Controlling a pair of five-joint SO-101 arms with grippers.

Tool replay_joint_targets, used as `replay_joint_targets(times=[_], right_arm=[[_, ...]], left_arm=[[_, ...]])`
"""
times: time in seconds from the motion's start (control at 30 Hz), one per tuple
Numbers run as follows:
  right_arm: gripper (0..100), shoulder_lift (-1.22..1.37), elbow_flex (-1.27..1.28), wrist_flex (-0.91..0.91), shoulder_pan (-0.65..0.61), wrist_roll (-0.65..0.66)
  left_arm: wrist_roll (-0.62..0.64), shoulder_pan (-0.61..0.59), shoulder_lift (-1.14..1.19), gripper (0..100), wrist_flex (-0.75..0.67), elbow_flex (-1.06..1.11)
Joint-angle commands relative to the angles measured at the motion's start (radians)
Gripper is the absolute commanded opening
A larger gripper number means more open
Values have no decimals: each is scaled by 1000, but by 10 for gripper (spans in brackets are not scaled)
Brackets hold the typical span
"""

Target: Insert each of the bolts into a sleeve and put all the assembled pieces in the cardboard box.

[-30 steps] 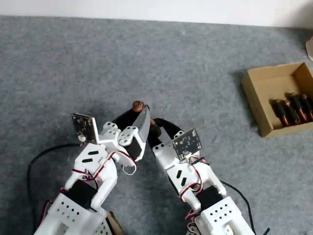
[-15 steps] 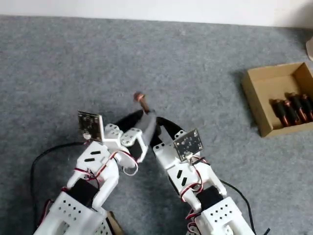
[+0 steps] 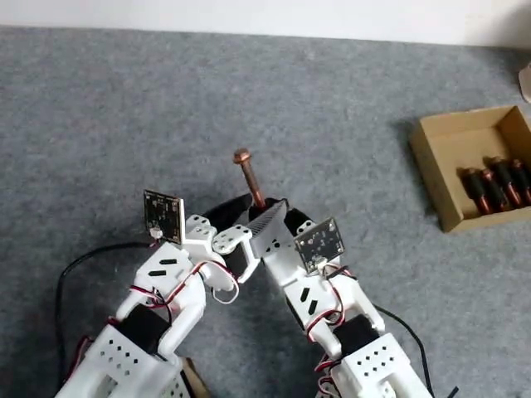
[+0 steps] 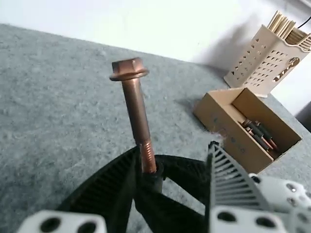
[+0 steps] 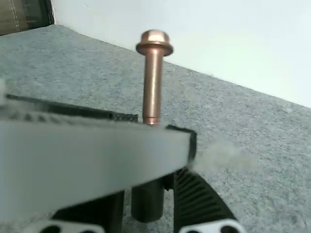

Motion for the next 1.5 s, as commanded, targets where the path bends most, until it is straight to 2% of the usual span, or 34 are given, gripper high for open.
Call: replay_joint_targets(times=[0.0, 0.2, 0.4, 0.5, 0.7, 1.33, 1.47], right_arm=[[6, -19, 130, -33, 15, -8], [6, -19, 130, -33, 15, -8], [6, -19, 130, -33, 15, -8], [6, -19, 130, -31, 15, -8], [6, -19, 130, -31, 15, -8], [6, -19, 130, -31, 10, -8], [6, -19, 130, -31, 10, -8]], left_arm=[[-6, 10, -1, 213, 3, -41], [-6, -25, -1, 206, 2, -38], [-8, -71, -1, 7, 2, -53], [-41, -74, -1, 38, 2, -64], [-41, -68, -1, 179, 5, -62], [-40, -71, 2, 154, 6, -91], [-31, -71, 113, 154, 20, -153]])
